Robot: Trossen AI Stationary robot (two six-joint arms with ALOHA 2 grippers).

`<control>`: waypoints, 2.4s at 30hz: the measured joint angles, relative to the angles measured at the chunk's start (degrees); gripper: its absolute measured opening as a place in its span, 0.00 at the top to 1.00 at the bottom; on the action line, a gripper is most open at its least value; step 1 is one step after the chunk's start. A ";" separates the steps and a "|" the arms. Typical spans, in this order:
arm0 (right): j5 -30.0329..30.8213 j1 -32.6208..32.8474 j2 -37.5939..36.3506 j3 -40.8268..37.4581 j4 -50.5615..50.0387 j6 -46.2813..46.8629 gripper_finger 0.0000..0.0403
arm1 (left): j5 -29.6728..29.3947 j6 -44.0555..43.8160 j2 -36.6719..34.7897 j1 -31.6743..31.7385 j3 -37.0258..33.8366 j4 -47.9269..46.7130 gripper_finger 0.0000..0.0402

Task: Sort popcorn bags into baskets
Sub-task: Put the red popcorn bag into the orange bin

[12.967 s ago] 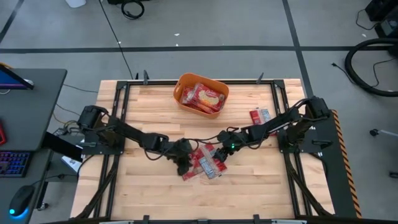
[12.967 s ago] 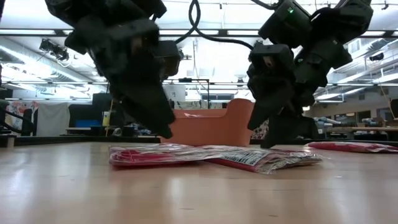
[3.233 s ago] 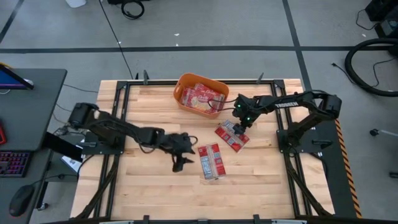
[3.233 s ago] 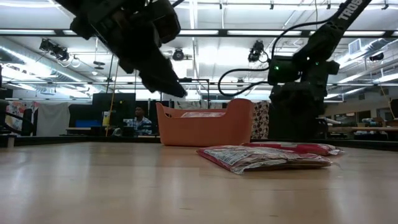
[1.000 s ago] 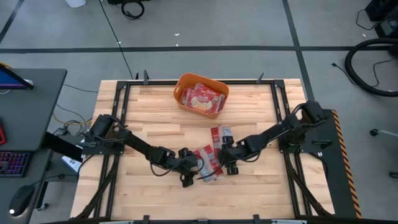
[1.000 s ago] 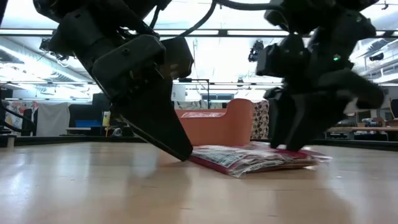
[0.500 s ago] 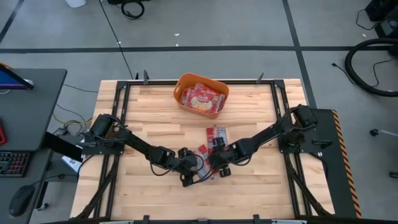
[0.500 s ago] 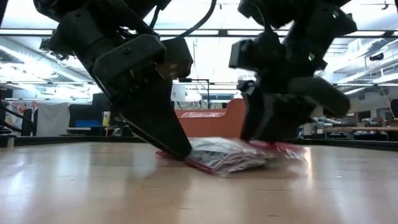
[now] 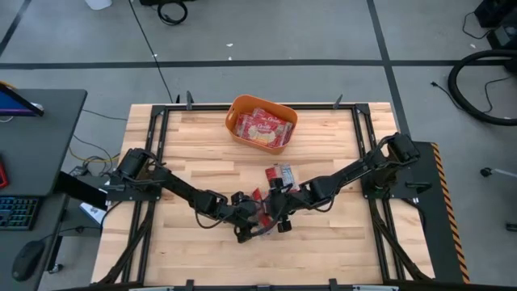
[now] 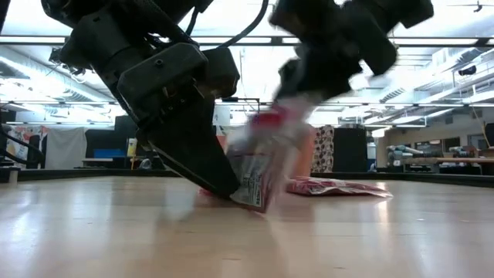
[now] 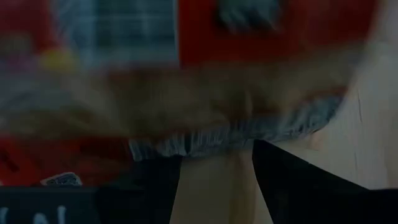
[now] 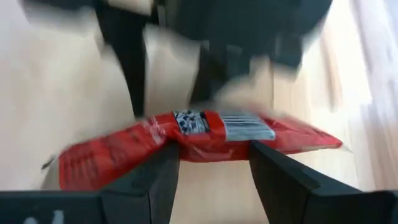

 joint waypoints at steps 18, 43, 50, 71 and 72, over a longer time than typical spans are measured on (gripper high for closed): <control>-4.39 -2.01 -0.64 1.32 -7.76 5.05 0.51 | -0.46 -1.44 0.28 0.13 -0.02 2.31 0.49; -5.91 -4.42 -17.26 0.89 -29.42 16.19 0.51 | -8.07 40.00 -0.05 -1.88 12.31 -15.48 0.56; -3.18 -4.31 -20.22 0.89 -29.44 21.01 0.51 | -6.41 49.98 -0.05 -0.11 12.31 -17.56 0.56; -1.80 -2.71 -19.74 0.85 -29.17 24.45 0.51 | -0.67 56.65 4.53 2.64 12.42 -15.82 0.58; -1.81 -2.71 -19.74 0.85 -28.99 24.77 0.51 | -1.00 56.62 4.86 2.64 12.54 -15.39 0.59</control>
